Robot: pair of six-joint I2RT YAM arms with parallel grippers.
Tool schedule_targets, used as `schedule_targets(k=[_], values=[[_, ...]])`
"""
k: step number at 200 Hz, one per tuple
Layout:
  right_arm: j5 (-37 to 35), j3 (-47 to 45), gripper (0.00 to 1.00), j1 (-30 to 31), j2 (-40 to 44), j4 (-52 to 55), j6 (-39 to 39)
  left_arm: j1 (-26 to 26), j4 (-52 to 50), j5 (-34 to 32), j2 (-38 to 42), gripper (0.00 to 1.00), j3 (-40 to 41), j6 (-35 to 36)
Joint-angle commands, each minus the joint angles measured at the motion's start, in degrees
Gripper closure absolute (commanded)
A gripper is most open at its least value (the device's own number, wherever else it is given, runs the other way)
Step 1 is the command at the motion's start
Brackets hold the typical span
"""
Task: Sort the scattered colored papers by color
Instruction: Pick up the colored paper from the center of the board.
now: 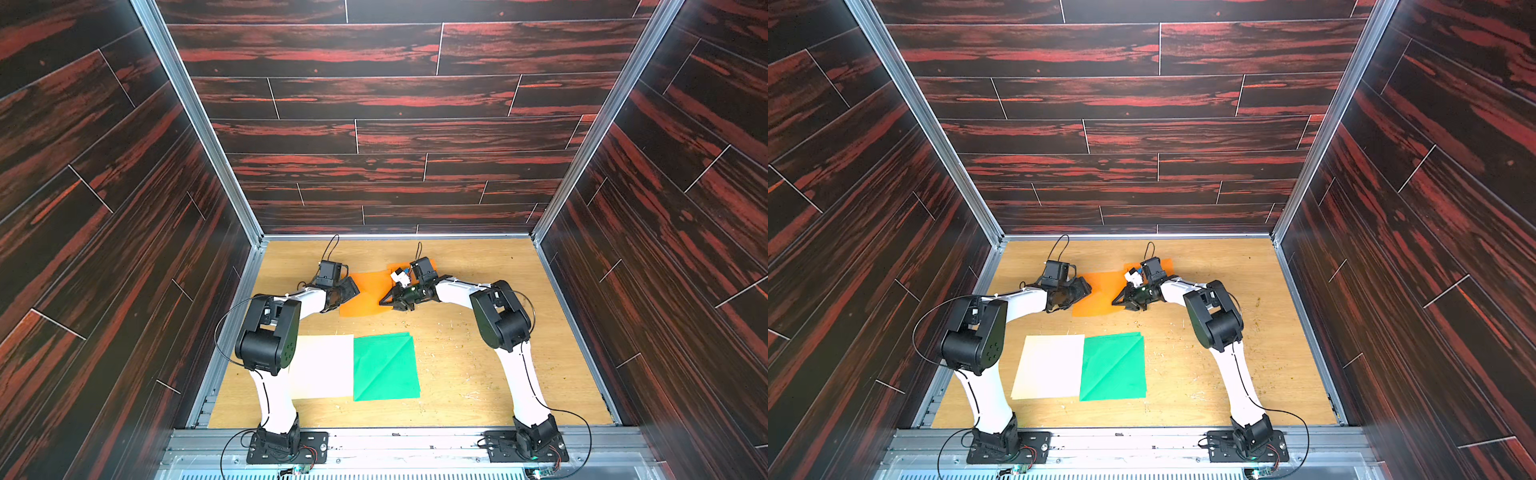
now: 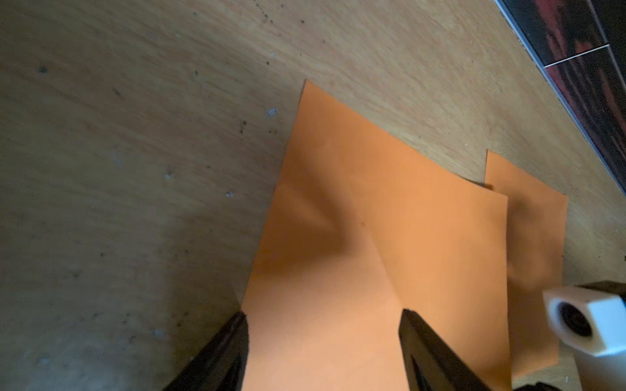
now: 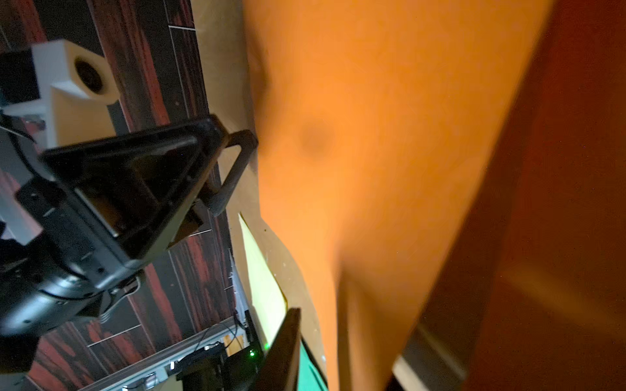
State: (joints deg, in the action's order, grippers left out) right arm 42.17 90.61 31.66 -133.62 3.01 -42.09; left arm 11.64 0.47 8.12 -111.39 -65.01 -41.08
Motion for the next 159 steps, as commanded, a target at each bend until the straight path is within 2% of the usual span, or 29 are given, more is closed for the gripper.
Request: schedule_targets(k=[1, 21, 55, 71, 129, 159], values=[[-0.24, -1.66, 0.66, 1.7, 2.19, -4.92, -0.5, 0.23, -8.37, 0.84, -1.99, 0.25, 1.49, 0.38], [-0.58, 3.28, 0.65, 1.56, -0.2, -1.7, 1.92, 0.23, -8.44, 1.01, -1.53, 0.25, 2.21, 0.76], [-2.23, 18.5, 0.65, 1.25, -7.52, 9.98, 5.61, 0.23, -8.62, 0.54, -0.96, 0.25, 3.32, 1.1], [-3.49, 21.89, 0.64, 1.04, -9.26, 13.87, 5.77, 0.23, -8.57, 0.47, -0.97, 0.25, 3.45, 1.12], [-1.55, 11.86, 0.64, 0.75, -4.42, 8.99, 3.59, 0.23, -8.22, 0.91, -2.68, 0.25, 2.7, 1.35], [-2.05, 10.53, 0.63, 0.63, -4.2, 9.32, 4.31, 0.23, -8.2, 0.92, -2.52, 0.25, 2.67, 1.26]])
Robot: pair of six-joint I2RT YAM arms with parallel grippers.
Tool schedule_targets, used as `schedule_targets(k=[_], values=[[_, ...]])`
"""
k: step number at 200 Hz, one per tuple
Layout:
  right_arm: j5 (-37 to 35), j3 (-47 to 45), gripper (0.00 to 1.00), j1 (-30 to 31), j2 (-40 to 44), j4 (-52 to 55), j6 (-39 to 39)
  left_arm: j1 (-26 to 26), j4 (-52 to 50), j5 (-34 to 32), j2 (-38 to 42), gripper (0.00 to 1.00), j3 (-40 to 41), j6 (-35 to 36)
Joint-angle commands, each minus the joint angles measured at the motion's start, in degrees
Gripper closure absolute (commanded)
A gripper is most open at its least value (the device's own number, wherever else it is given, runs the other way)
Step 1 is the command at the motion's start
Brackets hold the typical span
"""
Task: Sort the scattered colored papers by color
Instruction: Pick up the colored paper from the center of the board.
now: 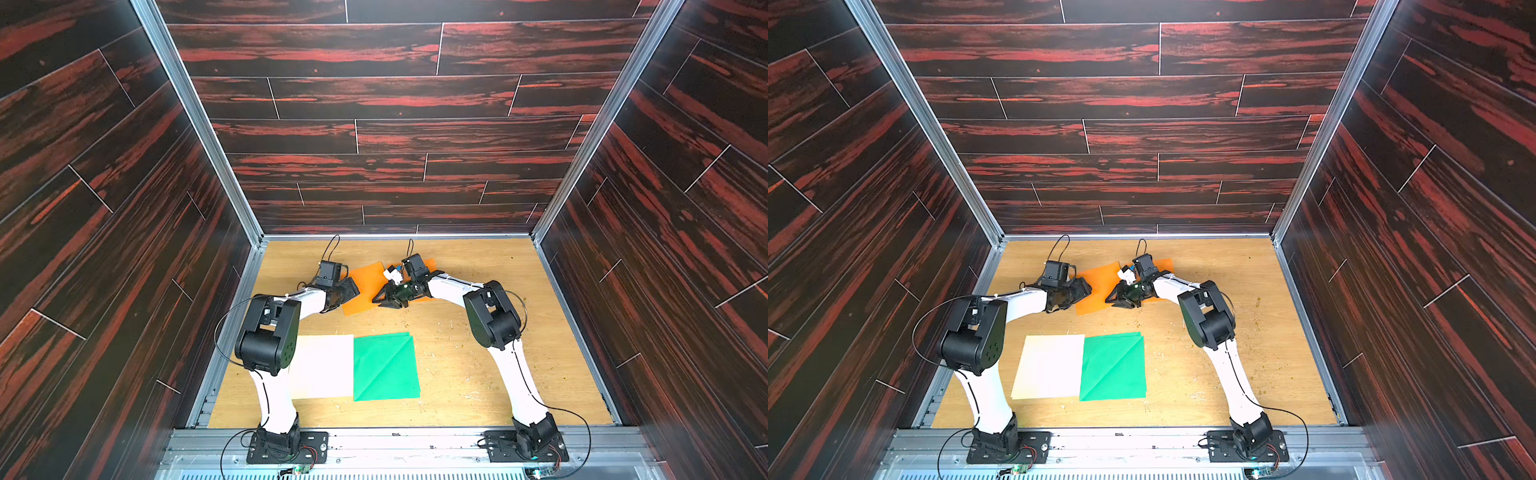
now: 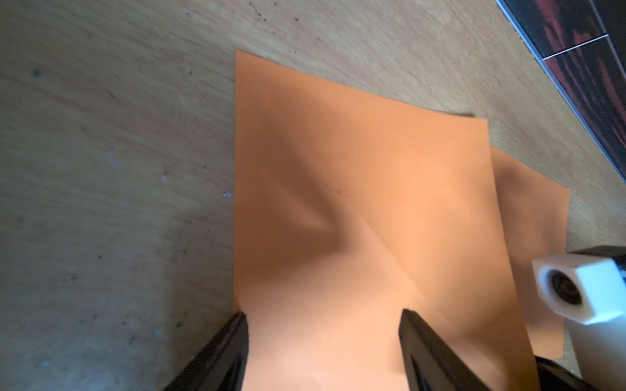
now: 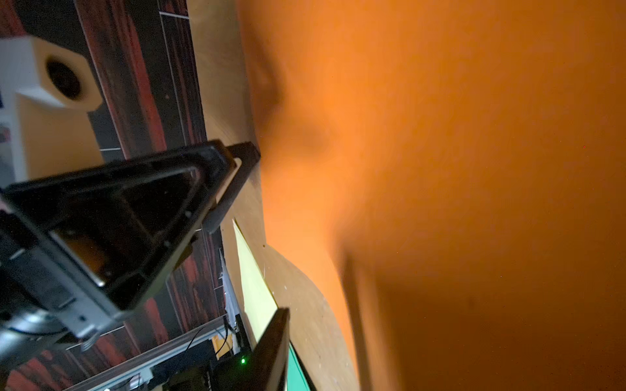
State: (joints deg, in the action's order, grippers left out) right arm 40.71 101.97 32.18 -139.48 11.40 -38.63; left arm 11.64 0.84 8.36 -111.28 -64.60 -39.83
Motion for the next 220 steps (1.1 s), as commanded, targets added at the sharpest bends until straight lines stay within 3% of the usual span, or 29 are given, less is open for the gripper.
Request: schedule_targets(k=[1, 58, 131, 220], values=[[-0.56, -0.82, 0.63, 0.09, 1.58, 0.96, 0.85, 0.27, -8.58, 0.64, -2.63, 0.25, 2.27, 0.02], [-2.34, -1.67, 0.63, -0.36, 1.6, -1.18, -1.01, 0.23, -7.9, 0.68, -2.12, 0.31, 3.15, -0.62], [-10.38, -5.58, 0.68, -0.28, 2.95, -13.55, -13.66, 0.52, -4.07, 1.0, -0.69, 0.32, 7.91, -2.88], [-13.15, -6.06, 0.68, 0.04, 0.7, -25.98, -27.66, 2.42, -0.23, 1.4, 0.36, 0.32, 11.33, -5.51]])
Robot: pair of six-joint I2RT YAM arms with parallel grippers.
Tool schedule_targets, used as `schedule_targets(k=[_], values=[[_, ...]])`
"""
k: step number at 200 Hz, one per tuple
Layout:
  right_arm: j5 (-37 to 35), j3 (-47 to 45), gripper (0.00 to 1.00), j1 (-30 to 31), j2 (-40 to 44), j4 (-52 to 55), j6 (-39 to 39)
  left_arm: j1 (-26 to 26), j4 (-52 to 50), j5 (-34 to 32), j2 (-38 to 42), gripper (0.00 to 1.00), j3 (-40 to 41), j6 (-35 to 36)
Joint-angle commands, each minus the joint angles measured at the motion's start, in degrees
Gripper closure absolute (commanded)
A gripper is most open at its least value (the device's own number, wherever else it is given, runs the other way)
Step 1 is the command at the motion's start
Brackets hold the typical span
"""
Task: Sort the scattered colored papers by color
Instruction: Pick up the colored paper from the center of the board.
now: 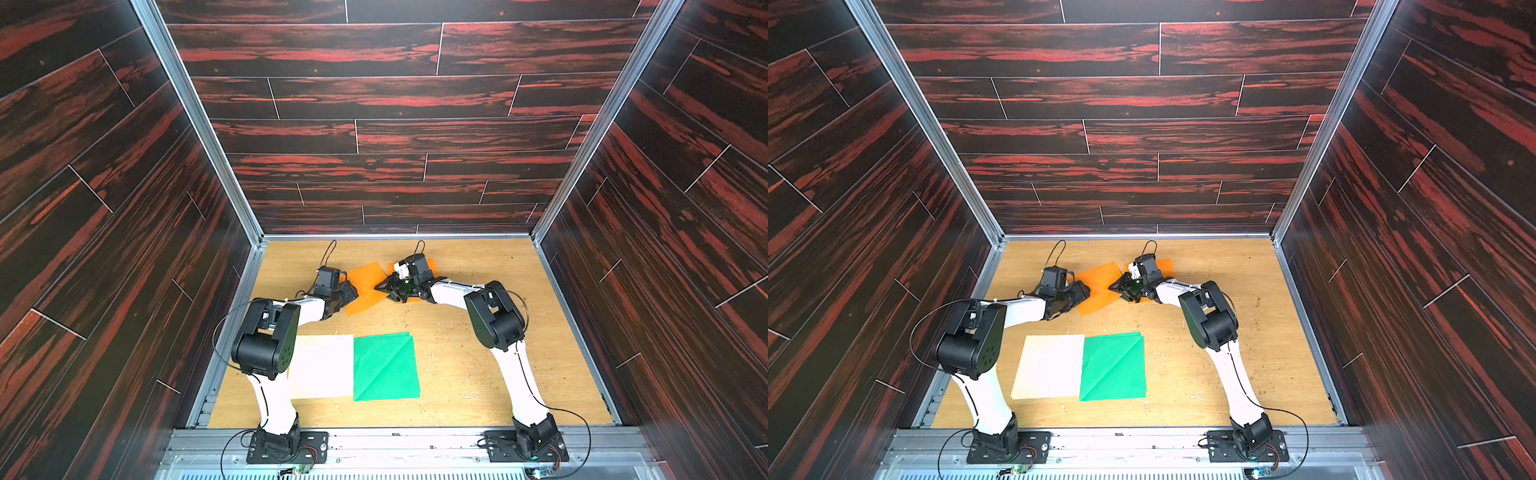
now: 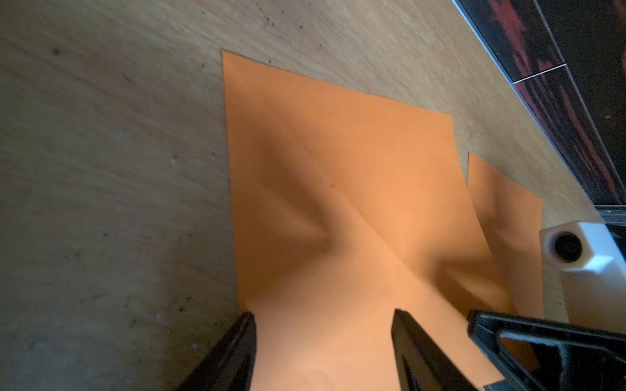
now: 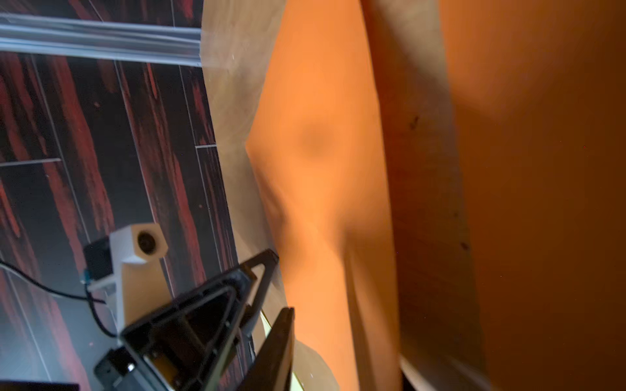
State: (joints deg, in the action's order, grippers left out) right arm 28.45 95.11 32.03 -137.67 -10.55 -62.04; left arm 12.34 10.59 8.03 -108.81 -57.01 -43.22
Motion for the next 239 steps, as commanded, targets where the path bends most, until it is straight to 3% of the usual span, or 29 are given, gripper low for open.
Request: schedule_targets(k=[1, 66, 124, 166, 217, 239], values=[[-0.87, 0.88, 0.68, 0.16, -1.16, -4.04, -4.28, 1.72, -9.97, 1.68, -2.11, 0.32, 3.79, -2.13], [-1.75, 3.24, 0.67, 0.24, -3.21, -4.89, -5.54, 3.52, -7.12, 1.89, -1.23, 0.33, 6.15, -4.37], [-7.02, 7.81, 0.67, 0.4, -4.32, 7.94, 0.72, 5.09, -5.68, 1.63, 0.84, 0.34, 8.08, -5.83], [-6.79, 6.43, 0.67, 0.57, -4.42, 6.75, -0.67, 6.6, -5.4, 1.54, 1.1, 0.34, 7.89, -6.56], [-7.02, 6.24, 0.72, 1.31, -4.36, 6.4, -1.97, 8.26, -4.45, 1.64, 1.47, 0.35, 7.9, -7.65], [-7.02, 5.83, 0.8, 1.33, -4.36, 5.97, -2.31, 9.14, -4.21, 1.78, 1.59, 0.35, 7.76, -8.16]])
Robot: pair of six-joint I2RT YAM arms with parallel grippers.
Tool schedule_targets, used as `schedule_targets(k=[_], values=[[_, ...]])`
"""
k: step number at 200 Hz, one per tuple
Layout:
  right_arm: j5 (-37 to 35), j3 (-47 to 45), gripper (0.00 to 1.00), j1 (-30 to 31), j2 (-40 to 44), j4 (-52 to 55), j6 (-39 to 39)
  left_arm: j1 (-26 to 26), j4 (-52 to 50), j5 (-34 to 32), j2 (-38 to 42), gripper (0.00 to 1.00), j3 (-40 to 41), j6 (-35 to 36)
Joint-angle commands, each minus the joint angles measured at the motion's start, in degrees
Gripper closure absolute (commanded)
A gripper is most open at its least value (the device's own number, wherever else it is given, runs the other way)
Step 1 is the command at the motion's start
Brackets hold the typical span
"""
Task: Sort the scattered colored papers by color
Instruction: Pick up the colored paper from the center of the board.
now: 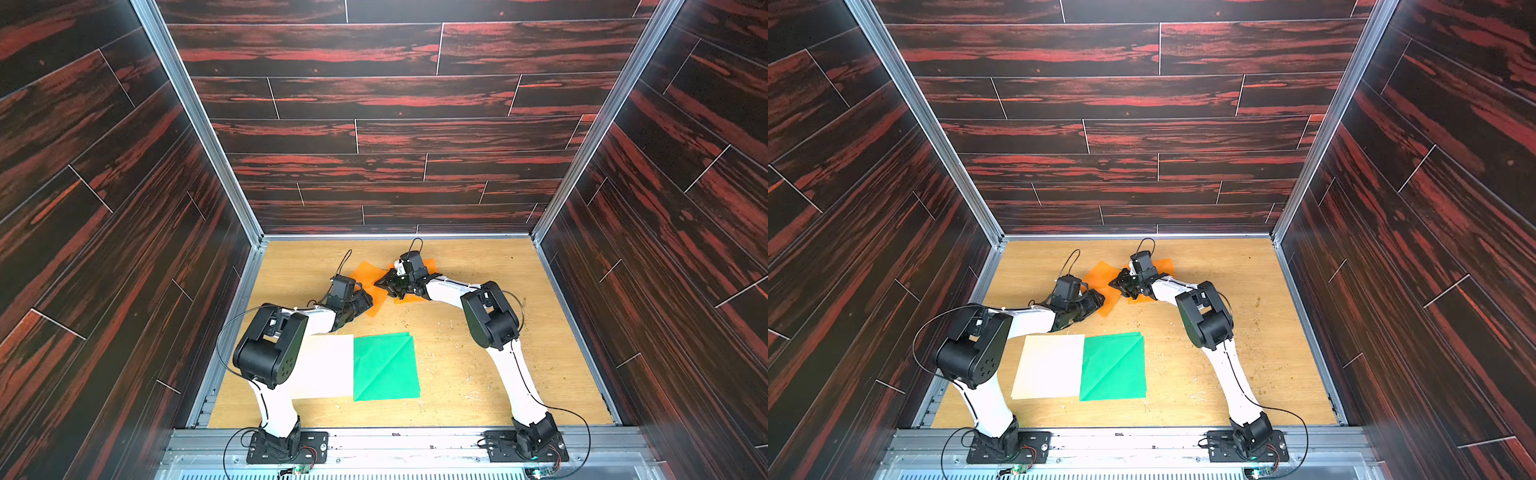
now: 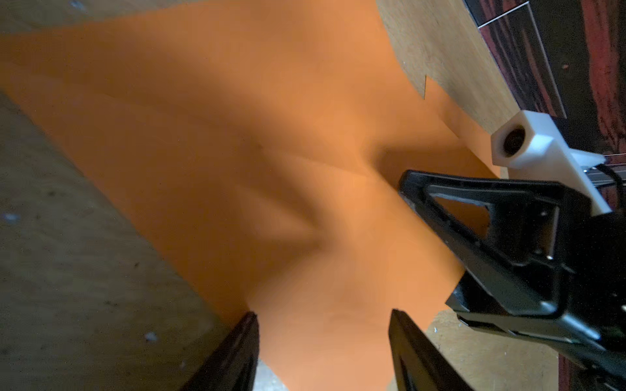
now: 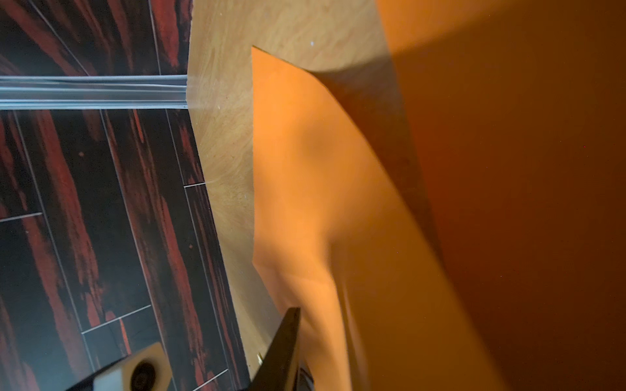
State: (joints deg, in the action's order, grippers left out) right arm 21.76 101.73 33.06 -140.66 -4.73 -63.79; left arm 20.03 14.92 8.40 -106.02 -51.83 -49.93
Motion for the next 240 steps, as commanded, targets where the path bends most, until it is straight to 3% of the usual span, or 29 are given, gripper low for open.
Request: schedule_targets(k=[1, 55, 73, 96, 169, 194, 240], values=[[-0.32, -0.81, 0.8, 0.32, -1.37, 0.11, -0.6, 1.47, -8.47, 1.42, -1.17, 0.35, 2.59, -1.51], [-0.23, -0.83, 0.91, 0.26, -1.52, 0.2, -0.46, 2.54, -8.13, 1.68, 1.19, 0.35, 2.37, -2.0], [0.01, -0.83, 1.0, 0.25, -1.38, 0.41, 0.04, 2.64, -8.02, 1.62, 2.38, 0.35, 2.43, -2.1], [-0.08, -0.92, 1.0, 0.32, -0.7, 1.49, 1.54, 2.69, -7.84, -0.01, 5.31, 0.35, 2.74, -1.16], [-0.9, 0.48, 1.0, 0.17, 3.55, 10.01, 14.52, 2.47, -17.27, -11.11, 21.17, 0.27, -5.72, 12.38], [-0.71, 0.44, 1.0, 0.21, 8.07, 13.16, 19.22, 1.9, -17.28, -14.85, 25.08, 0.23, -6.04, 14.55], [0.92, -3.17, 1.0, -0.51, 20.32, 19.68, 27.51, 0.61, -17.89, -14.6, 25.8, 0.22, -5.17, 15.22]])
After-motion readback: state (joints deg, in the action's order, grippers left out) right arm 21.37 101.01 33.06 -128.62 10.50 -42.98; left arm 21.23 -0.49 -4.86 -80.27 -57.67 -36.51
